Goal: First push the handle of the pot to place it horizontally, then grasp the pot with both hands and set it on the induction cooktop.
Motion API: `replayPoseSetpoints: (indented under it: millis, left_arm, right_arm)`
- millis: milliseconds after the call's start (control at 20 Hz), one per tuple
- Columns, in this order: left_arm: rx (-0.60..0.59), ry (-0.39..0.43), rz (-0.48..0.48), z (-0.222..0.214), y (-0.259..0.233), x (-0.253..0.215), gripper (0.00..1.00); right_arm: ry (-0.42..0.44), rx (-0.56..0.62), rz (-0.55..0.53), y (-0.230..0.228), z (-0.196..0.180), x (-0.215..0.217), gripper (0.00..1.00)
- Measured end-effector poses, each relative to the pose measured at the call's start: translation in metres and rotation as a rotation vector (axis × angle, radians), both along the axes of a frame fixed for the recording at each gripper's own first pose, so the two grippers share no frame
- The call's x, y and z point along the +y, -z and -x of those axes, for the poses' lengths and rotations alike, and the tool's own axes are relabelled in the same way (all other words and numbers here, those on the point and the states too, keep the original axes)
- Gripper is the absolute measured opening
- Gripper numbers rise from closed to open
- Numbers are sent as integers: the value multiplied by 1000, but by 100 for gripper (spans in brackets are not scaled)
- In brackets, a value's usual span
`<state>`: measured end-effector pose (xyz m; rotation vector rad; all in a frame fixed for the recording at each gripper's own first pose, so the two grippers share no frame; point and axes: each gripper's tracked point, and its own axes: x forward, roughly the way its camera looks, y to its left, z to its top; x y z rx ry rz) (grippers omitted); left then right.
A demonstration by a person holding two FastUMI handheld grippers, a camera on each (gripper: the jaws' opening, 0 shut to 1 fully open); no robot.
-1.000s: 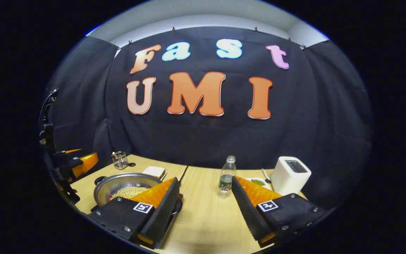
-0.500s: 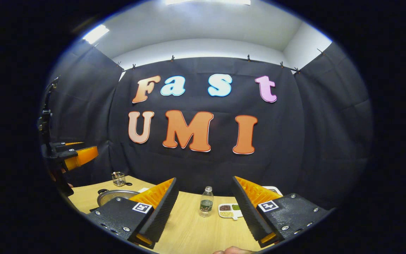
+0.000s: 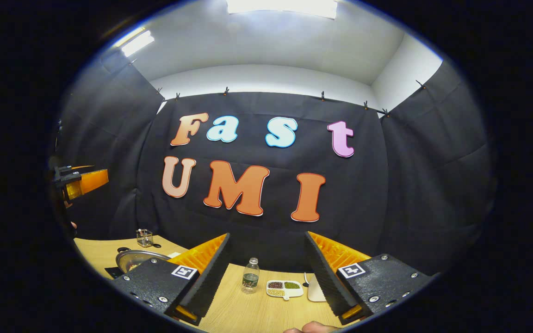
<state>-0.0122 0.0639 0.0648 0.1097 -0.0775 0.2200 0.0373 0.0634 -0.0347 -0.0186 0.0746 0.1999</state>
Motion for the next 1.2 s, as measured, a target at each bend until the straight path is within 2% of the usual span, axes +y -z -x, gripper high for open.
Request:
replayPoseSetpoints:
  millis: [100,150,250,400,550,700,750,1000,1050,1200]
  left_arm:
    - [-15,0,11,2,-9,-1,97]
    - [-10,5,7,4,-9,-5,91]
    - [0,18,-12,6,-11,-12,100]
    - [-4,32,-24,5,-16,-20,99]
    - [6,19,-46,6,-17,-18,97]
    - [26,24,-39,1,-11,-18,100]
    - [31,26,-39,-1,-10,-17,97]
    - [56,13,-34,-10,-4,-13,100]
    - [65,5,-31,-11,-1,-11,91]
    - [71,7,-18,-13,-4,-11,98]
  right_arm:
    - [-13,-26,-6,-12,1,-1,95]
    - [-18,-34,-10,-16,1,-1,95]
    - [-30,-36,-17,-18,4,2,95]
    - [-26,-39,-25,-17,3,0,97]
    - [-17,-29,-46,-15,2,-2,95]
    - [-11,-24,-46,-14,-1,-2,95]
    - [-10,-22,-44,-14,-1,-2,95]
    - [17,-35,-36,-18,-8,0,95]
    - [15,-32,-35,-17,-9,4,95]
    - [9,-42,-39,-23,-11,8,95]
